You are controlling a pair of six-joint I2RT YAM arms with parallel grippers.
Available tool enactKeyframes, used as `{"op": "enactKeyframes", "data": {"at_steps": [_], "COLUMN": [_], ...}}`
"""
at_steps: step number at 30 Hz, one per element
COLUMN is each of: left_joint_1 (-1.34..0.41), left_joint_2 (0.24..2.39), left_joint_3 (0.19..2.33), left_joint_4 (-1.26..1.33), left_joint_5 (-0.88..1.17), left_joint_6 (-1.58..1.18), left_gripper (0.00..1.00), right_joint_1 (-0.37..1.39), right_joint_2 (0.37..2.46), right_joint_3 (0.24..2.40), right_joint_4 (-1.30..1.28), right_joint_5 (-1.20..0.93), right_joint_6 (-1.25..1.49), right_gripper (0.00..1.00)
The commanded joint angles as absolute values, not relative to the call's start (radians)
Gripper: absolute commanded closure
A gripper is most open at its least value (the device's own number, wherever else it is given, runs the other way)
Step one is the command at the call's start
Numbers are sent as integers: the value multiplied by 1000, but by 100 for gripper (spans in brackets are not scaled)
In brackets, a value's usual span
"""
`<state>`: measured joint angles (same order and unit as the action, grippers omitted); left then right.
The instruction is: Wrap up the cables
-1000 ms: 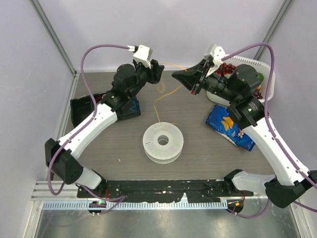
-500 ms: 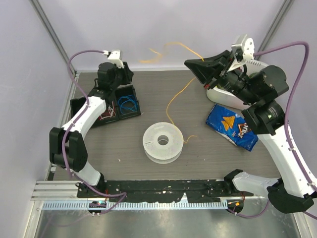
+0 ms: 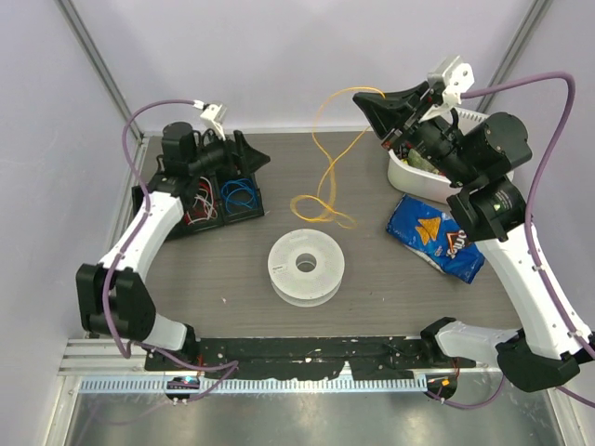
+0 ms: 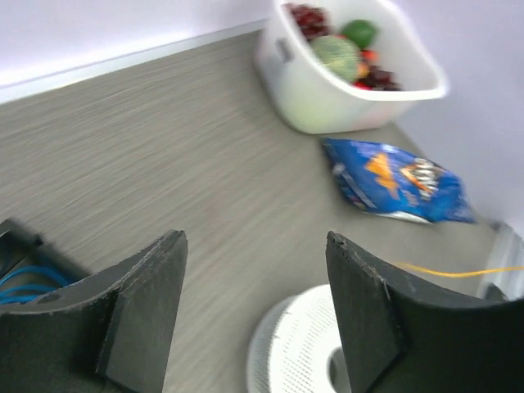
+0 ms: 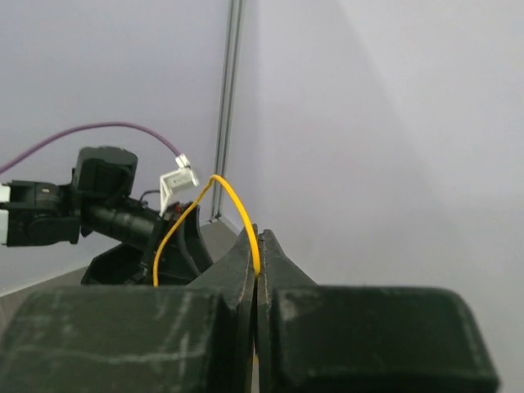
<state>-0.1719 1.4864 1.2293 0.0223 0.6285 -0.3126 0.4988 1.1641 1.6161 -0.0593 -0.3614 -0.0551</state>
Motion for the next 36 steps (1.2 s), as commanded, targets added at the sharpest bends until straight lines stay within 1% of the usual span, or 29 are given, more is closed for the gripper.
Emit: {"op": "enactKeyframes", "data": {"at_steps": [1,6,10,15,17,21,22,23,27,29,34,36], "left_joint_1": [-175,-176,-175,-176,-178,-213,-233,-273,-290,-290,-290,-291], "left_joint_2": [1365,1292,1273,1273,1272,1267,1261,1244,1256,1281,1322,1321], "left_joint_3": [1224,1198,1200,1198,1198,1183,1177,1167,1176,1195,1198,1175], "left_joint_4": [63,127,149,124,115,65,37,-54,-45,-32,-25,-15], "left_joint_5": [891,916,1028,1086,1123,1172,1169,1128,1082,1077,1080,1083], "left_joint_6": [-370,-354,-319,-282,-270,-261,-233,-147,-132,-137,-137,-143], "left_gripper": [27,22,20,23,27,27,25,23,23,25,35,37], "right_joint_1": [495,495,494,495,494,494,494,494,495,495,495,495], "right_joint_2": [1147,1150,1170,1178,1178,1175,1174,1173,1178,1183,1196,1203], "right_joint_3": [1614,1606,1611,1611,1614,1612,1611,1606,1605,1608,1617,1623], "right_joint_4": [-8,-37,-63,-49,-49,-45,-43,-32,-18,-11,23,26], "right_joint_5": [-429,-538,-572,-572,-580,-594,-597,-612,-655,-672,-670,-655], "right_joint_6": [-84,-80,-64,-51,-48,-41,-41,-34,-8,-3,40,46], "right_gripper": [99,99,99,99,99,99,99,99,99,99,99,99]}}
